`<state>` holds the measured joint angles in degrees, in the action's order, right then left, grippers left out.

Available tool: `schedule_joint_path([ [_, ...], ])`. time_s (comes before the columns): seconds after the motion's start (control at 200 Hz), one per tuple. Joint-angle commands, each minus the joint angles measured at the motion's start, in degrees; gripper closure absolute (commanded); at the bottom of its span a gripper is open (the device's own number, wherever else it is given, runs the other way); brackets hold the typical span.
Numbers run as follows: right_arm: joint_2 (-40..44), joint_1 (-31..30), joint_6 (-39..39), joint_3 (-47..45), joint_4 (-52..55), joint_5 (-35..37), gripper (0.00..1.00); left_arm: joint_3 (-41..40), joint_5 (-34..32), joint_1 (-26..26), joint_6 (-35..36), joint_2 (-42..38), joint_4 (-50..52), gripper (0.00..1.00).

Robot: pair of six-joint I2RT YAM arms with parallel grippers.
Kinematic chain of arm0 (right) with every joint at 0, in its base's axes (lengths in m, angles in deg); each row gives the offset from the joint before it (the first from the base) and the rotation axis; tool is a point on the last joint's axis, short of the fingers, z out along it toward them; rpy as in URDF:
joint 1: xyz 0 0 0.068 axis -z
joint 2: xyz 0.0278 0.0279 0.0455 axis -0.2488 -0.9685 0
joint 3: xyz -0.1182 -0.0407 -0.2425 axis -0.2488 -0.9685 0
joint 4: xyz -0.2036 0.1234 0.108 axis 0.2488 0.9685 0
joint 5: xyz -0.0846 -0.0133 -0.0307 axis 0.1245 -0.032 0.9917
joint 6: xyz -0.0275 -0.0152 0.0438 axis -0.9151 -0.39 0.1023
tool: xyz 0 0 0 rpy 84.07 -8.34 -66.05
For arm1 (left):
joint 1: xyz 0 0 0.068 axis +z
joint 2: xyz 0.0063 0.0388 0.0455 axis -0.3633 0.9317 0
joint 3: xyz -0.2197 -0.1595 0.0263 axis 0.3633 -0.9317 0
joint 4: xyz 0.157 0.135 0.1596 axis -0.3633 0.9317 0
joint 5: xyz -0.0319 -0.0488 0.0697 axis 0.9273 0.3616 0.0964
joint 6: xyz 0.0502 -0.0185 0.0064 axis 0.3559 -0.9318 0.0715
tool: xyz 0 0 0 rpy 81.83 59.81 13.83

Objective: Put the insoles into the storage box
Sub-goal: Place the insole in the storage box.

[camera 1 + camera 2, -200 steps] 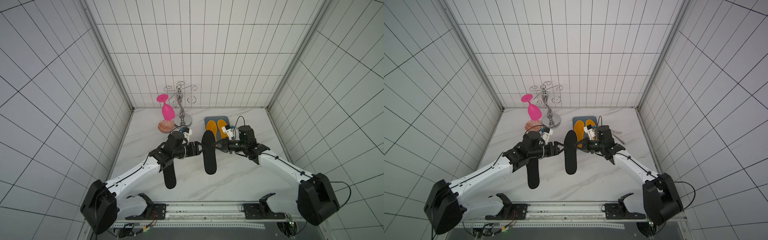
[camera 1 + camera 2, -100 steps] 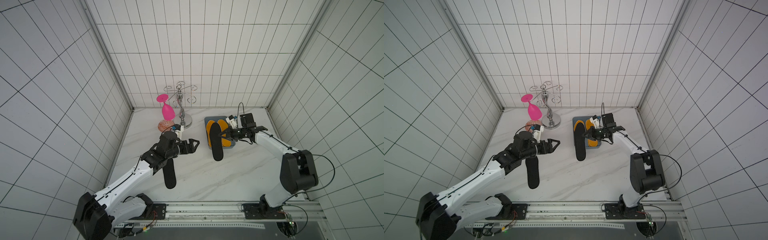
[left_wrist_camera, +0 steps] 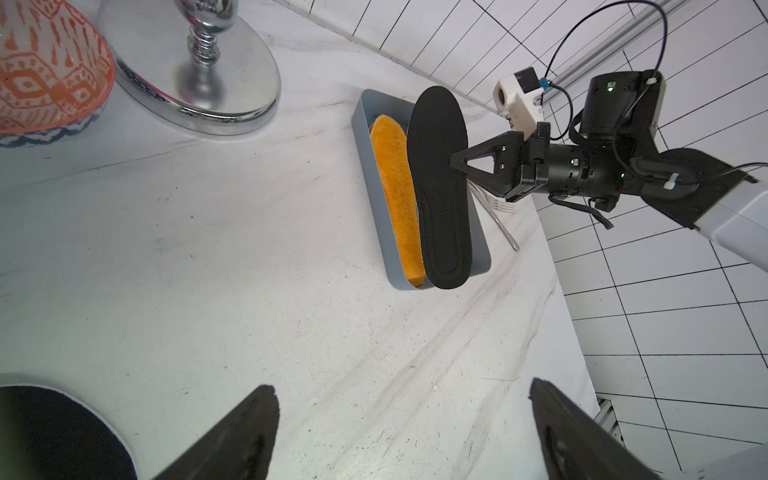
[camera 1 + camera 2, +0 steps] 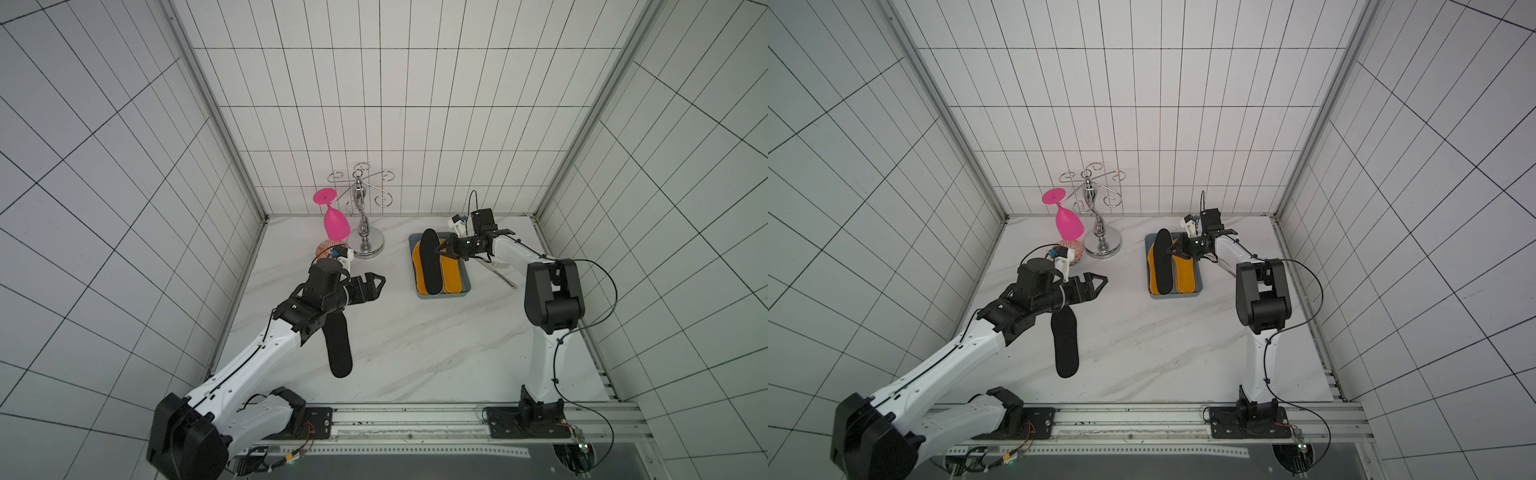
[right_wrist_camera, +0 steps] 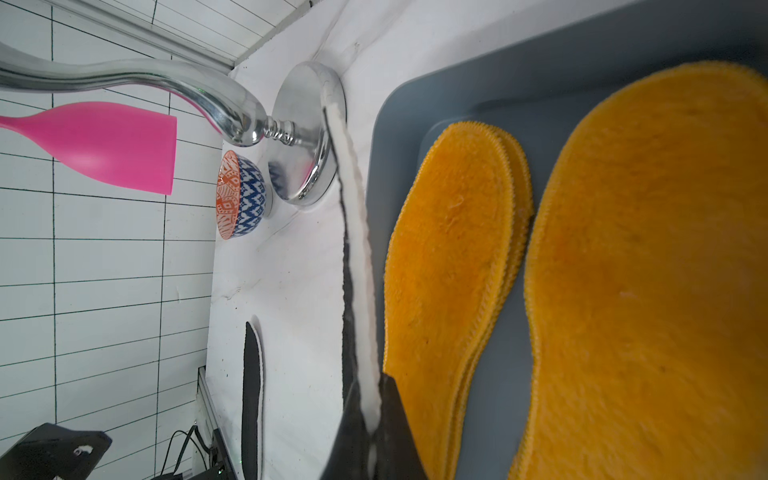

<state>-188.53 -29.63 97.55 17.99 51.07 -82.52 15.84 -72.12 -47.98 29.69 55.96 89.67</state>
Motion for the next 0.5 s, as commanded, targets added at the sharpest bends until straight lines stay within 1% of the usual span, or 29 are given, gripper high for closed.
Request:
schedule_joint_path([
  [0.0,-3.71,0.73,2.02,5.16,-3.21,-1.52,1.0,-0.38,0.65,1.11,1.37,-1.0,1.47,0.04],
  [0.095,-6.58,0.72,3.19,7.93,-4.32,-2.82,1.0,-0.75,0.83,1.53,1.38,-1.05,1.48,0.04],
  [0.175,-7.71,0.59,4.21,7.97,-5.49,-4.19,1.0,-0.75,0.83,1.88,1.55,-0.66,1.72,0.04],
  [0.345,-7.77,0.46,9.36,2.09,-13.58,-5.5,1.0,-1.1,1.73,2.59,1.74,0.58,1.55,0.05],
  [0.495,-8.26,0.37,8.51,0.65,-13.42,-6.47,1.0,-1.01,2.4,2.68,1.56,1.33,1.63,0.05],
])
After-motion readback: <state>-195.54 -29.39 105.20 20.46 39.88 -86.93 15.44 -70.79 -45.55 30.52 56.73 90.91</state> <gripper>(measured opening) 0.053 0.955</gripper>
